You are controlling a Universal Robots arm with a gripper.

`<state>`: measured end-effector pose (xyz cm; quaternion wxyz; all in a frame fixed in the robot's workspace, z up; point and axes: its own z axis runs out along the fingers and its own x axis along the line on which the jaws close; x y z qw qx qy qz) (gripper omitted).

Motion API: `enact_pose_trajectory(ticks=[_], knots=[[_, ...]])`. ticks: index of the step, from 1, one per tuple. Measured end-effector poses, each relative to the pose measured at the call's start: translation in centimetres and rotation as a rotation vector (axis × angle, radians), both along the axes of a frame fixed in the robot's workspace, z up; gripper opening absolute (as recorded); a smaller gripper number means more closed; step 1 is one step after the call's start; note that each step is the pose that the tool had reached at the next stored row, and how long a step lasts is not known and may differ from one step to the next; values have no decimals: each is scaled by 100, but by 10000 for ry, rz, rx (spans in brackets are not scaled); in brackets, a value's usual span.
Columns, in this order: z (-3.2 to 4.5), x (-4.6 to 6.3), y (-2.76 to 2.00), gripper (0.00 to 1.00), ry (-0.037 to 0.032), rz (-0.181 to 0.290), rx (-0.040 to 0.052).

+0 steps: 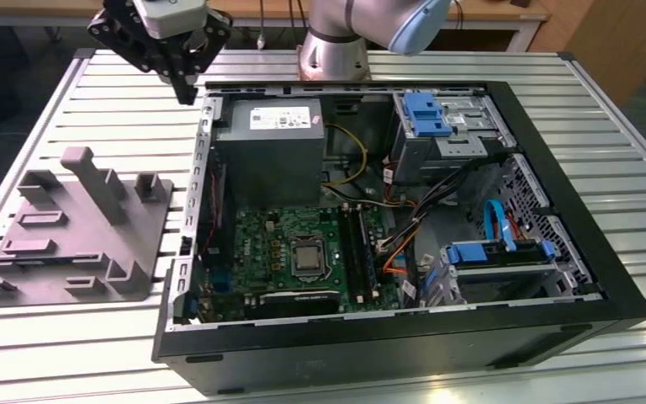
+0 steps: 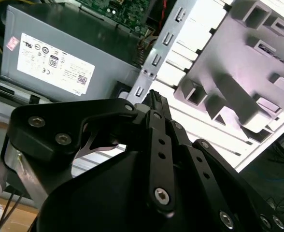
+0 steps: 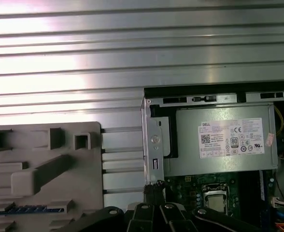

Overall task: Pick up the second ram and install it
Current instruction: 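Reach for the second ram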

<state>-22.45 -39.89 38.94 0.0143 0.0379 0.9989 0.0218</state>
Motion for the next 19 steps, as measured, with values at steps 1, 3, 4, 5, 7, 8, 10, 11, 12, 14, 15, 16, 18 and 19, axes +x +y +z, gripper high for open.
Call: enact_pose_trajectory(ticks=[1, 3, 4, 5, 7, 8, 10, 11, 12, 14, 15, 16, 18, 19], knots=[[-3, -29, 0, 11, 0, 0, 0], [-9, -88, 0, 11, 0, 1, 0], [-12, -116, 0, 11, -1, 1, 0], [-16, -145, 0, 11, -1, 1, 0], [-25, -202, 0, 11, -1, -1, 0], [-30, -230, 0, 11, 0, 0, -1], [-39, -283, 0, 11, 0, 1, -1], [-44, -311, 0, 11, 0, 1, -1], [-49, -333, 0, 11, -1, 1, -1], [-59, -374, 0, 11, 0, 1, -1], [-66, -397, 0, 11, -1, 0, 0], [-73, -417, 0, 11, 0, 0, -2], [-88, -458, 0, 11, 0, 0, -5], [-97, -479, 0, 11, 0, 0, -8]])
